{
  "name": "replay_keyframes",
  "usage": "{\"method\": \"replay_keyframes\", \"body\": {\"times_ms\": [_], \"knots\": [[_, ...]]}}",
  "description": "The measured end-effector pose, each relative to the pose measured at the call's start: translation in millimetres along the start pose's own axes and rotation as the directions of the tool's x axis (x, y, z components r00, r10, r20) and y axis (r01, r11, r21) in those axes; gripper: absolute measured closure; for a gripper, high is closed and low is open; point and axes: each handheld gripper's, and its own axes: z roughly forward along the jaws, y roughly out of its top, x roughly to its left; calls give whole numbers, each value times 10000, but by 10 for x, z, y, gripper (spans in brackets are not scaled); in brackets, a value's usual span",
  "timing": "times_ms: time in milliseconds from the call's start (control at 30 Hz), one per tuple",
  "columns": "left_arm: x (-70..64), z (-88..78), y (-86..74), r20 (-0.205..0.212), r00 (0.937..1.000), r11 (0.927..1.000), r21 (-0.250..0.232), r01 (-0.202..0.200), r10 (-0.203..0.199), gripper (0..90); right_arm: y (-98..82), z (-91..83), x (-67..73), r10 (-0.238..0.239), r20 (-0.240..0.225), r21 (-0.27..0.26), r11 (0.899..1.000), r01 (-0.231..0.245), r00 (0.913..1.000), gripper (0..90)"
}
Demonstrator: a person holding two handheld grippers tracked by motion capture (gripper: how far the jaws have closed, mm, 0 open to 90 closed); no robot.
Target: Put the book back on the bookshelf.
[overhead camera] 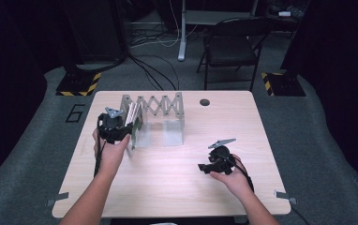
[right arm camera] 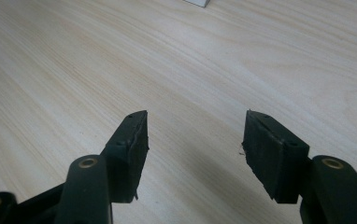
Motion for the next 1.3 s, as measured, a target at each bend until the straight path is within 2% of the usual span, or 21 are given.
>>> {"method": "replay_keyframes", "body": {"times_ms": [33, 133, 300, 533, 633, 833, 1300], "knots": [[-11, -13, 3, 84, 10000, 10000, -5, 39, -39, 588, -2, -2, 3, 18, 17, -6, 10000, -18, 10000, 403], [-23, -59, 15, 223, 9995, 9996, 193, -205, 200, 587, -8, 2, 8, 67, 37, -14, 10000, -67, 10000, 403], [-26, -120, 34, 408, 9988, 9995, 175, -267, 259, 584, -11, 14, 0, -53, 36, 29, 10000, 53, 10000, 403], [-26, -194, 20, 758, 9963, 9987, 296, -421, 398, 574, -19, 24, -14, 82, 67, 23, 10000, -82, 9999, 403], [-31, -241, 5, 1092, 9934, 9985, 383, -387, 343, 560, -20, 21, -15, 71, 55, 12, 10000, -71, 10000, 403], [-46, -371, -20, 1434, 9889, 9990, 175, -406, 377, 548, -22, 15, -9, 47, 49, 18, 10000, -47, 10000, 403], [-72, -595, -137, 1881, 9795, 9972, 45, -748, 727, 523, -33, 13, -15, 59, 102, 15, 10000, -59, 9999, 401]]}}
